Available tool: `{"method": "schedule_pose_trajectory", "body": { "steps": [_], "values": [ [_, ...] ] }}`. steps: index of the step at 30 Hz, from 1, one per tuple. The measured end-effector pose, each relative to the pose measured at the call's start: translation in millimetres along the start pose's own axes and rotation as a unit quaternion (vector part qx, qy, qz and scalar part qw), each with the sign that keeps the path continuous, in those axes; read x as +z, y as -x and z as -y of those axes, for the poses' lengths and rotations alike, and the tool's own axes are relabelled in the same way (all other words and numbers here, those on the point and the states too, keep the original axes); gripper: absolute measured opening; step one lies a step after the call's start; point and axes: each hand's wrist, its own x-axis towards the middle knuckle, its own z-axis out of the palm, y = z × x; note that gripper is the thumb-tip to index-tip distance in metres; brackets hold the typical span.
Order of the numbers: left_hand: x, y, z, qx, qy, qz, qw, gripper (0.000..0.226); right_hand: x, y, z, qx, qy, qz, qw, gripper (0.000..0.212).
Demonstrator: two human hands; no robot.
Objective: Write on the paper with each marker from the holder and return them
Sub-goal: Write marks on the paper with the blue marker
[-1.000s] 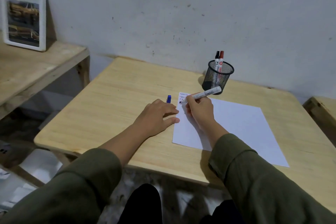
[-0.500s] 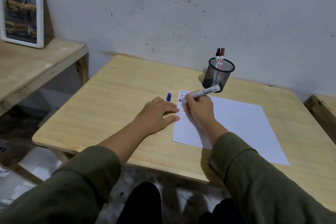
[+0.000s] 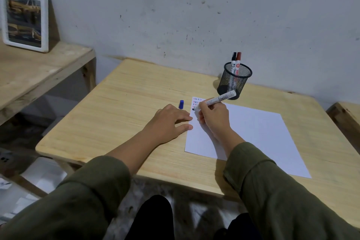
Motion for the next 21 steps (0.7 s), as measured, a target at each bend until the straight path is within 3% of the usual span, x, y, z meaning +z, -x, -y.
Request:
{"method": "schedule_pose_trajectory", "body": {
  "steps": [5,10,13,16,19,21],
  "values": [
    [-0.3,-0.1,-0.7,-0.004,0.012,-0.013,1.000,0.036,-3.9,1.6,3.1,0.031,-0.071,-0.003,0.997,0.019],
    [-2.8,-13.3,-1.4,-0.033,0.049,-0.166,0.984,0.043,-8.6,0.3,6.9,0.084,-0.204,0.010,0.975,0.013],
    [-4.9,-27.5,-0.8,-0.073,0.041,-0.111,0.990,0.050,-12.8,0.6,10.1,0.073,-0.218,0.012,0.973,0.008],
    [-3.3,-38.6,2.7,-0.098,0.032,-0.082,0.991,0.041,-19.3,1.1,17.1,0.057,-0.207,0.008,0.977,0.007],
    [-2.0,-43.0,1.6,-0.121,0.064,-0.109,0.985,0.026,-25.4,1.3,23.6,0.052,-0.226,0.010,0.973,0.006],
    [-3.2,-44.7,-5.6,-0.158,0.155,-0.160,0.962,0.019,-29.6,-0.4,27.2,0.055,-0.243,0.007,0.968,0.006]
  ]
}}
